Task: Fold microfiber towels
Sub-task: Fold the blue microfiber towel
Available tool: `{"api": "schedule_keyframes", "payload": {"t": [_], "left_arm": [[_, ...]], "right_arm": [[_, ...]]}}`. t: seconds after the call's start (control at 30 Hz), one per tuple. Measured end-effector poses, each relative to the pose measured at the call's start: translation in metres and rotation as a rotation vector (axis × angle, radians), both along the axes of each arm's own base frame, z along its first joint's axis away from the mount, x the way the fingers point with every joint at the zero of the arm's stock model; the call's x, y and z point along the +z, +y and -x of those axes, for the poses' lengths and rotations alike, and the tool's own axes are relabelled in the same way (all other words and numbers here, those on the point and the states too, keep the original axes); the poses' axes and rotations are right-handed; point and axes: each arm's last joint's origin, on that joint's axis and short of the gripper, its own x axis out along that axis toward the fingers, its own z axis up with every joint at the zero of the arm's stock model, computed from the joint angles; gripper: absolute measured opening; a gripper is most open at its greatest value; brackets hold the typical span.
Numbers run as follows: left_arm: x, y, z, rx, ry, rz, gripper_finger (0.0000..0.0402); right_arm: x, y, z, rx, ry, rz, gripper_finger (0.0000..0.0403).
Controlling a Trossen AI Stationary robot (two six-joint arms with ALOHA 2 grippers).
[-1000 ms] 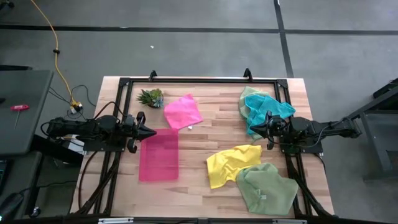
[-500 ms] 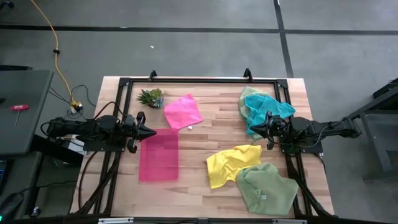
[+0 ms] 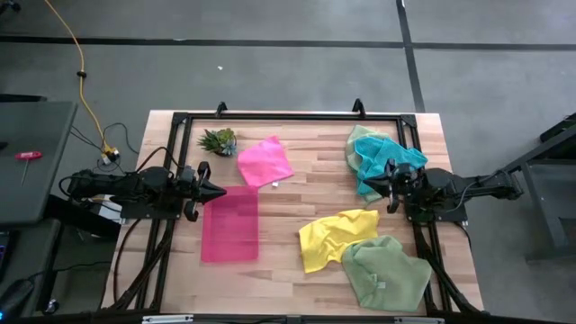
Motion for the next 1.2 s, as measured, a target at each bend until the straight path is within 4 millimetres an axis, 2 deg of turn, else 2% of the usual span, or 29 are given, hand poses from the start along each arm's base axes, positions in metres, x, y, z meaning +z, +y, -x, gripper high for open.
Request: {"api": "schedule_keyframes", "payload": {"t": [0.13, 0.23, 0.37, 0.47, 0.53, 0.6, 0.73, 0.87, 0.97, 1.07, 1.2], "left_arm": [[0.008, 0.000, 0.000, 0.000, -0.084, 0.000, 0.0003], [0.020, 0.000, 0.002, -0.001, -0.205, -0.004, 0.0003], [0.036, 0.000, 0.008, 0.025, -0.386, -0.003, 0.0003], [0.048, 0.006, 0.013, 0.177, -0.531, 0.136, 0.0002], [0.051, 0.008, 0.011, 0.253, -0.525, 0.235, 0.0001], [0.057, 0.009, 0.005, 0.263, -0.469, 0.259, 0.0001], [0.065, 0.010, -0.018, 0.293, -0.295, 0.312, 0.0000], [0.079, 0.012, -0.047, 0.313, -0.183, 0.303, 0.0000], [0.088, 0.015, -0.070, 0.324, -0.118, 0.302, 0.0000], [0.100, 0.020, -0.088, 0.311, -0.089, 0.318, 0.0000], [0.108, 0.033, -0.104, 0.320, 0.000, 0.315, 0.0000]], "right_arm": [[0.027, -0.006, 0.009, -0.177, -0.302, -0.110, 0.0000], [0.040, -0.012, 0.019, -0.337, -0.470, -0.233, 0.0000], [0.046, -0.013, 0.023, -0.374, -0.549, -0.274, 0.0000], [0.046, -0.011, 0.018, -0.299, -0.550, -0.285, 0.0000], [0.044, -0.010, 0.012, -0.260, -0.520, -0.289, 0.0000], [0.043, -0.009, 0.006, -0.254, -0.487, -0.309, 0.0000], [0.047, -0.011, -0.007, -0.314, -0.386, -0.343, 0.0001], [0.048, -0.020, -0.018, -0.410, -0.153, -0.398, 0.0001], [0.047, -0.030, -0.019, -0.457, 0.076, -0.464, 0.0006], [0.054, -0.040, -0.018, -0.480, 0.244, -0.523, 0.0033], [0.069, -0.057, -0.018, -0.544, 0.409, -0.522, 0.0102]]}}
